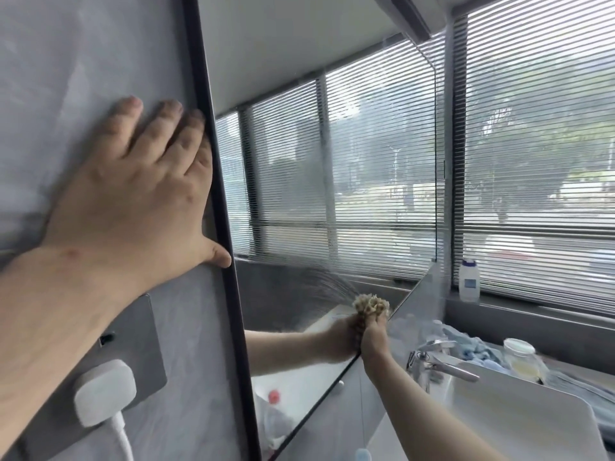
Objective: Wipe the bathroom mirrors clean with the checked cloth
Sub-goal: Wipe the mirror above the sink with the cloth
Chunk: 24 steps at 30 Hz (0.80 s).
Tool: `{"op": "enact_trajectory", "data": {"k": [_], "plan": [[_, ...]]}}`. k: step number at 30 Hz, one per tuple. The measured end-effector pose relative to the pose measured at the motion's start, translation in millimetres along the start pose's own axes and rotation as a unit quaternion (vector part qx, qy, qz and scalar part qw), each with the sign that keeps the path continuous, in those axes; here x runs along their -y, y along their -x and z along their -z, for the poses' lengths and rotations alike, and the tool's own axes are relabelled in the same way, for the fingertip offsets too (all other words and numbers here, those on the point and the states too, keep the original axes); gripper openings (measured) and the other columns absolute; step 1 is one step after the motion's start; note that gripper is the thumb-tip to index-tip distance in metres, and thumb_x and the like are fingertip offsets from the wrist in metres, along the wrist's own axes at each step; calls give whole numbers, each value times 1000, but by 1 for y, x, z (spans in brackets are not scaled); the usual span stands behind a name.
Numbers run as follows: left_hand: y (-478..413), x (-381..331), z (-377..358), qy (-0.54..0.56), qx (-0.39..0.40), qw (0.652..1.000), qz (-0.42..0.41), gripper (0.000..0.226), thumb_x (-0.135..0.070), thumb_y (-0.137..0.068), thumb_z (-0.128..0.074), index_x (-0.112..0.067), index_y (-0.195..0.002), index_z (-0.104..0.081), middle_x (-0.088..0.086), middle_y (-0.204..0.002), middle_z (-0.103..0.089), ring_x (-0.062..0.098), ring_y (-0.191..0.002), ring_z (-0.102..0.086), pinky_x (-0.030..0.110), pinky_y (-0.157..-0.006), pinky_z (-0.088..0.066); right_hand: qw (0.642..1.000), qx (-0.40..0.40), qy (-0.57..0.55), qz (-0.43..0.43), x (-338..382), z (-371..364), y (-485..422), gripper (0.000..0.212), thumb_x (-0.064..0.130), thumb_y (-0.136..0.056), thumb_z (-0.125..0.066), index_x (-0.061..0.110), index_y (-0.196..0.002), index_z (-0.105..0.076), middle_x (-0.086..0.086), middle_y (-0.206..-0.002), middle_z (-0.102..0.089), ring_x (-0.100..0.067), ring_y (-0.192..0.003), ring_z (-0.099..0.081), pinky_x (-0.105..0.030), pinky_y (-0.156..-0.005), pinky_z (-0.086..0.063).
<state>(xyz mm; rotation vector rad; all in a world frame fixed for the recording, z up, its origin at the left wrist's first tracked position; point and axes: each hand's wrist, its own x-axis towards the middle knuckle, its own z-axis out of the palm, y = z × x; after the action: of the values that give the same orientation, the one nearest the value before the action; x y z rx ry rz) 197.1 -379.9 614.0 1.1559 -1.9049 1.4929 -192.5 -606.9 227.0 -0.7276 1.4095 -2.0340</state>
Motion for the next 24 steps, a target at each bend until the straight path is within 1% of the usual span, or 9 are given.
{"op": "enact_trajectory", "data": {"k": [2, 6, 9, 11, 14, 16, 18, 21, 24], "plan": [[1, 0, 2, -11, 9, 1000, 0, 140, -92, -45, -54, 11, -140, -42, 24, -154, -35, 40, -145, -26, 56, -120, -7, 1000, -3, 17, 24, 39, -9, 23, 75, 87, -76, -36, 52, -142, -33, 1, -155, -40, -21, -144, -36, -53, -118, -30], [1, -1, 5, -24, 14, 1000, 1, 139, -93, -47, -48, 9, -142, -40, 23, -156, -34, 39, -147, -25, 55, -121, -7, 998, 34, 29, 47, 134, -18, 63, 66, 55, -93, -43, 15, -145, -41, -9, -135, -53, -26, -120, -53, -53, -105, -44], [2, -1, 6, -28, 21, 999, -1, 138, -92, -48, -45, 8, -143, -39, 23, -156, -33, 39, -147, -24, 55, -121, -7, 999, 42, 2, 33, 146, -13, 65, 56, 44, -101, -43, 11, -145, -39, -6, -124, -51, -24, -108, -54, -39, -81, -50], [2, -1, 8, -29, 26, 999, -1, 138, -92, -48, -46, 7, -144, -39, 23, -157, -32, 38, -148, -23, 55, -121, -7, 999, 35, -12, 23, 140, -9, 66, 53, 40, -103, -42, 8, -145, -39, -3, -121, -48, -18, -98, -55, -34, -77, -47], [2, -1, 10, -31, 31, 999, 2, 139, -93, -48, -47, 6, -145, -38, 21, -158, -32, 37, -148, -22, 54, -122, -6, 999, 24, -21, 8, 120, -5, 76, 50, 43, -101, -47, 12, -141, -46, -3, -121, -54, -19, -96, -58, -35, -79, -50], [2, -1, 11, -30, 30, 999, 1, 139, -93, -48, -49, 7, -144, -39, 22, -157, -33, 37, -147, -24, 54, -121, -7, 999, 3, -53, 12, 107, -6, 86, 46, 56, -95, -52, 29, -132, -56, -2, -125, -62, -22, -110, -61, -46, -94, -53], [2, -1, 10, -31, 30, 999, -1, 139, -93, -48, -49, 8, -143, -41, 23, -155, -35, 38, -146, -26, 55, -121, -9, 997, -22, -71, 4, 102, -13, 88, 65, 78, -76, -60, 37, -127, -59, -1, -123, -65, -19, -116, -62, -49, -106, -47], [2, -1, 9, -27, 27, 999, -4, 138, -93, -49, -51, 8, -142, -43, 23, -153, -38, 38, -145, -28, 55, -121, -9, 993, -63, -101, 20, 107, -24, 79, 91, 94, -52, -60, 33, -119, -64, 0, -116, -66, -17, -112, -62, -45, -105, -47], [3, 0, 10, -33, 35, 999, -9, 137, -93, -51, -46, 7, -145, -38, 23, -156, -33, 38, -147, -25, 54, -122, -8, 993, -69, -97, 10, 132, -33, 80, 67, 84, -66, -62, 26, -100, -68, 2, -100, -71, -21, -99, -66, -46, -95, -52]]}}
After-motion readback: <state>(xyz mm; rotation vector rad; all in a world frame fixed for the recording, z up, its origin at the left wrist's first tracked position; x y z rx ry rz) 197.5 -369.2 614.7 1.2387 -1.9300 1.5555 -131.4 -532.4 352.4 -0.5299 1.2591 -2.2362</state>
